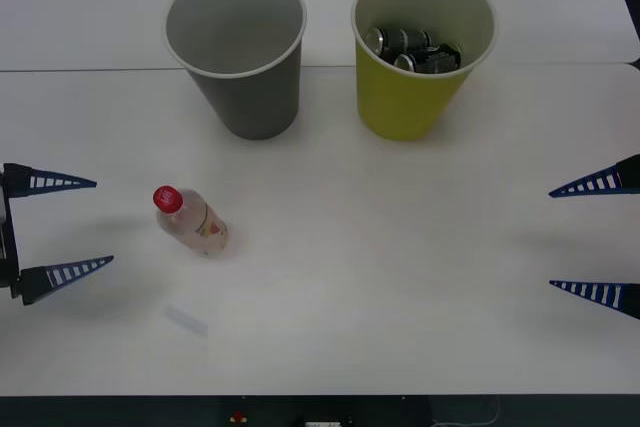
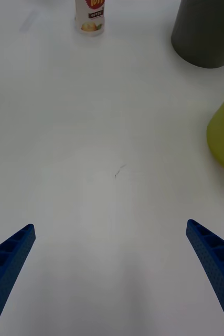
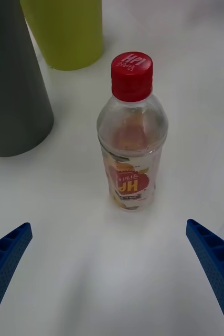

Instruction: Put the can into the green bin and the plastic bottle into the gray bin

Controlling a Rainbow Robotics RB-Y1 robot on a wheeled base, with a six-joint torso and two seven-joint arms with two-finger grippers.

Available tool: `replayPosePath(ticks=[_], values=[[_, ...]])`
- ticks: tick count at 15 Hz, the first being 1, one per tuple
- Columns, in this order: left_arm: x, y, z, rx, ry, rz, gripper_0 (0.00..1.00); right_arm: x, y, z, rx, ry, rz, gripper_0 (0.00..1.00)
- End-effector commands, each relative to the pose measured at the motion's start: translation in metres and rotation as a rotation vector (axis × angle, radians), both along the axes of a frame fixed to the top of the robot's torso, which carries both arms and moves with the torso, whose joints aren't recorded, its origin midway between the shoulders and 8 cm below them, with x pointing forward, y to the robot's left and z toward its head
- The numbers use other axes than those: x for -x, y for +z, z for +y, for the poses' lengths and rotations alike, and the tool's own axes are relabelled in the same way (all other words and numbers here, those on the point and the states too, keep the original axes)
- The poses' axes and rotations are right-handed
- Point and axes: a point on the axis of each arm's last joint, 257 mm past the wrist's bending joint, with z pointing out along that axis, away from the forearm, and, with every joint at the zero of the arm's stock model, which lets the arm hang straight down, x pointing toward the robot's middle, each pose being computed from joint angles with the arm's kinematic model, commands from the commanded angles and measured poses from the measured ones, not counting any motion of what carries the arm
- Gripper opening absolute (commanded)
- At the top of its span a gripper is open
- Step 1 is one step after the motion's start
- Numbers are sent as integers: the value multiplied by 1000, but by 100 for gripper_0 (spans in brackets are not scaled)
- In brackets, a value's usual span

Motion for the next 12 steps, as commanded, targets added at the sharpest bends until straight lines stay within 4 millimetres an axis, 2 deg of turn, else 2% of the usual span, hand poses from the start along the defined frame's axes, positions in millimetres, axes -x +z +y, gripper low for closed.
replayPosePath(ticks=[1, 4, 7, 12], values=[[-5, -16, 2, 41, 0, -10, 100, 0, 0, 0, 0, 0, 0, 100], [-10, -29, 1, 78, -4, -31, 100, 0, 0, 0, 0, 0, 0, 100], [-20, -44, -9, 144, -6, -27, 100, 0, 0, 0, 0, 0, 0, 100], [-28, -65, -36, 241, -1, -1, 100, 0, 0, 0, 0, 0, 0, 100]])
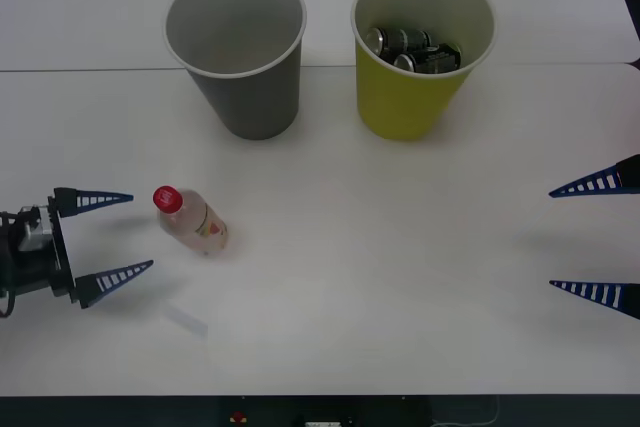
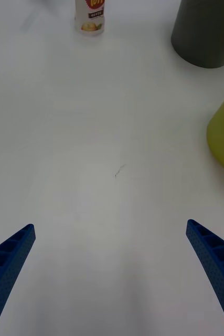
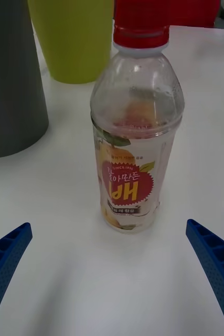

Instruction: Put the can into the green bin and the plastic bottle into the gray bin

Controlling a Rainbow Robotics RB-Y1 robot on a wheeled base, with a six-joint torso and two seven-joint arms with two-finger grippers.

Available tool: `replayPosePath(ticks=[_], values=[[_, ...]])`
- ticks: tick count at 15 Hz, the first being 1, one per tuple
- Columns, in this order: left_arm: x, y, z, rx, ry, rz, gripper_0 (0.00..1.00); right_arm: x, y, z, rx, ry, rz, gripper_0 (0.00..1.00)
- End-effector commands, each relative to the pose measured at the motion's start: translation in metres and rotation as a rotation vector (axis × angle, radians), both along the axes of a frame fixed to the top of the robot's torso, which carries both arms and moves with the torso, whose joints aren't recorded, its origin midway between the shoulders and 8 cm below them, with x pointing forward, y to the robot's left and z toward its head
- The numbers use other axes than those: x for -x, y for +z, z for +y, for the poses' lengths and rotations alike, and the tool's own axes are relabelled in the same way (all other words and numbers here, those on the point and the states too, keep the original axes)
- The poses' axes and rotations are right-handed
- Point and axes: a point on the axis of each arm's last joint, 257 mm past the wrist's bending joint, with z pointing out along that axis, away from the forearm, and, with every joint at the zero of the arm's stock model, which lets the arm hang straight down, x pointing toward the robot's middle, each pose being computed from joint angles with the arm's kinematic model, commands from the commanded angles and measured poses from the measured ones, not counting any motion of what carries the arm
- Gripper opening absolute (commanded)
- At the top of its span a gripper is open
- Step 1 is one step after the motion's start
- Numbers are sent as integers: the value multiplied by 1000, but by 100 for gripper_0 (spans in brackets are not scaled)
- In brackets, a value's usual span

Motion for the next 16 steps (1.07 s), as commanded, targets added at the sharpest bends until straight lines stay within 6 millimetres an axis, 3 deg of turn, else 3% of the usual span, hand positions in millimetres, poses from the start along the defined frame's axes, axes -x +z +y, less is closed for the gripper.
replayPosePath(ticks=[1, 7, 16], values=[[-5, -9, -18, 54, 2, 1, 100, 0, 0, 0, 0, 0, 0, 100], [-19, -13, -53, 103, 6, -29, 100, 0, 0, 0, 0, 0, 0, 100], [-22, -23, -96, 149, -20, -10, 100, 0, 0, 0, 0, 0, 0, 100]])
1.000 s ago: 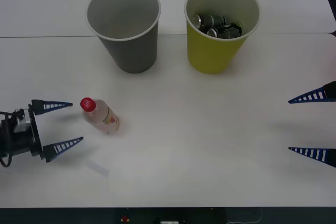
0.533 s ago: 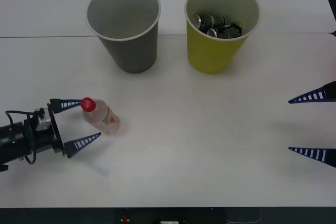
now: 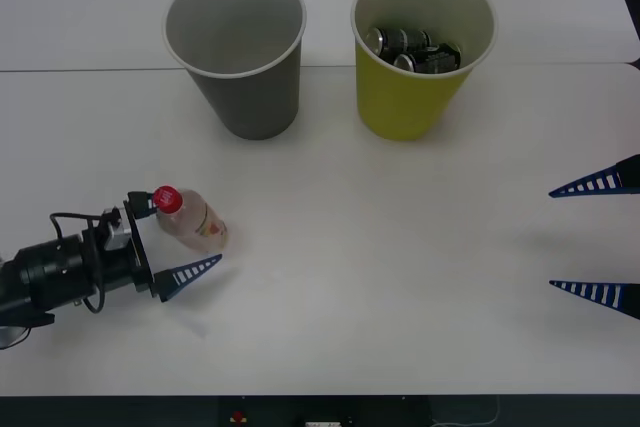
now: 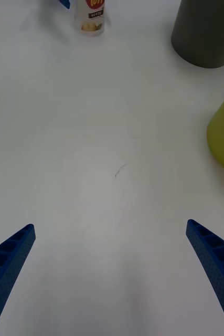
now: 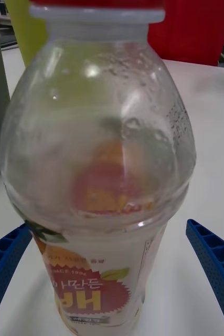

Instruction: Put the can into the green bin and the plastic bottle into the gray bin

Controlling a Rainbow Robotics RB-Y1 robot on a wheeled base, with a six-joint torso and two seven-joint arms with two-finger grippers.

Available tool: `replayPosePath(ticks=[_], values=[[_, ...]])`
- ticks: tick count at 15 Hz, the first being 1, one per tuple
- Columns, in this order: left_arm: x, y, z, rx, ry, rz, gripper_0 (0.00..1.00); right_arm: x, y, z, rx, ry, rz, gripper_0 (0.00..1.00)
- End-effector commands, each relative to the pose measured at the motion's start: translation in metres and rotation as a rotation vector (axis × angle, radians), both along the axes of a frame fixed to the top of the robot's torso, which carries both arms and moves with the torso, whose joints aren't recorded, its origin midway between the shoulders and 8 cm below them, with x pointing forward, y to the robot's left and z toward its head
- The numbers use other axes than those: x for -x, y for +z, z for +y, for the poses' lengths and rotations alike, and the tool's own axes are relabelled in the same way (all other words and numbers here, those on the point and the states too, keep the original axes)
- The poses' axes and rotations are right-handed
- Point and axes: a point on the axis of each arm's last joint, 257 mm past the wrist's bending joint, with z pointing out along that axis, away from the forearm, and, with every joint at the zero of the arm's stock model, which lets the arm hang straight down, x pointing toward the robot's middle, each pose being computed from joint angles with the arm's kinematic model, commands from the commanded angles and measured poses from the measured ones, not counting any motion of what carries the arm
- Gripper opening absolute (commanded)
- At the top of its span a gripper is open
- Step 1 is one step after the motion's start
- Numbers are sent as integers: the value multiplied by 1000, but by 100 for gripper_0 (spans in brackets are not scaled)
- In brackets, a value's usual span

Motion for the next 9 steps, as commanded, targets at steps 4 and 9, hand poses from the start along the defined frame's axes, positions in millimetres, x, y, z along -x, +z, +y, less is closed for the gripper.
replayPosePath(ticks=[4, 9], values=[[-2, 0, -7, 6, -3, -4, 0, 0, 0, 0, 0, 0, 0, 100], [0, 0, -8, 6, -8, -3, 0, 0, 0, 0, 0, 0, 0, 100]])
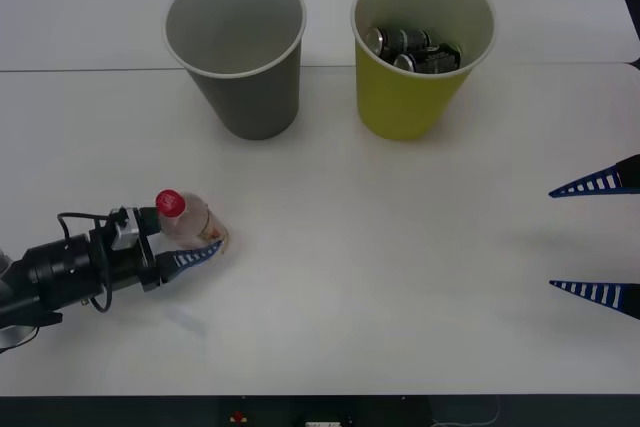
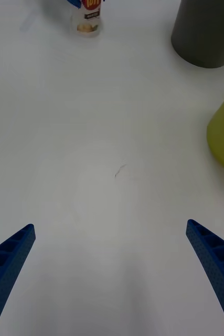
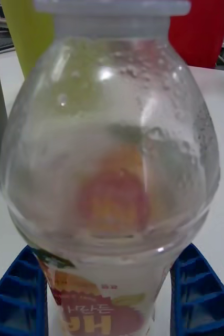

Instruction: Put the can into the green bin and the plastic bottle into the gray bin

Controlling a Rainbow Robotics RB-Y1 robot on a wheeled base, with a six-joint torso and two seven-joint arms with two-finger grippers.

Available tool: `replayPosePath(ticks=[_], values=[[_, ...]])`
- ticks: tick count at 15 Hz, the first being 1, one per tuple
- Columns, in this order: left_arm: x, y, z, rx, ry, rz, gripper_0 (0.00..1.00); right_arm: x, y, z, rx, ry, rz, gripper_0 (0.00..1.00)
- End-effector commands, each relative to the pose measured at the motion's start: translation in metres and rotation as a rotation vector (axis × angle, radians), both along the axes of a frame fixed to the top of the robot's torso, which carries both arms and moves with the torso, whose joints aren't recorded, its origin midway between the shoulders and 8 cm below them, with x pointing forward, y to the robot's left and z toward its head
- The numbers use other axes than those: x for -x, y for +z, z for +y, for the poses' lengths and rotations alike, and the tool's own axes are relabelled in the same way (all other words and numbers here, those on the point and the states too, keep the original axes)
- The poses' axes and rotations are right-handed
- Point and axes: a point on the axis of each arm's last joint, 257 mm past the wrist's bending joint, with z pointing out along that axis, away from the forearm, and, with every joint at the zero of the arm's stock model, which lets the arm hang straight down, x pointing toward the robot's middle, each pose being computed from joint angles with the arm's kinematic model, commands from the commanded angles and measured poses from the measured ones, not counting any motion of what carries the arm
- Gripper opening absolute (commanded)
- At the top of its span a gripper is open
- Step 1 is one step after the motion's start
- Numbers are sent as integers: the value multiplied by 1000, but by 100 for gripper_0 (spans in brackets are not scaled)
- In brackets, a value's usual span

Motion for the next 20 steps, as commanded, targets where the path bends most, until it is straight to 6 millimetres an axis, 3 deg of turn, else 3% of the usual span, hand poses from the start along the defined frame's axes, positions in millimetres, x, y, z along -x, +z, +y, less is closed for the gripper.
replayPosePath(ticks=[1, 5, 8, 15, 20], values=[[1, 0, 0, 3, -2, 3, 0, 0, 0, 0, 0, 0, 0, 100], [3, 8, -2, -6, -26, 7, 0, 0, 0, 0, 0, 0, 0, 100], [18, 20, -7, 17, -64, 124, 0, 0, 0, 0, 0, 0, 0, 100], [40, 82, -8, -1, -35, 258, 0, 0, 0, 0, 0, 0, 0, 100], [52, 129, -17, 24, 86, 390, 0, 0, 0, 0, 0, 0, 0, 100]])
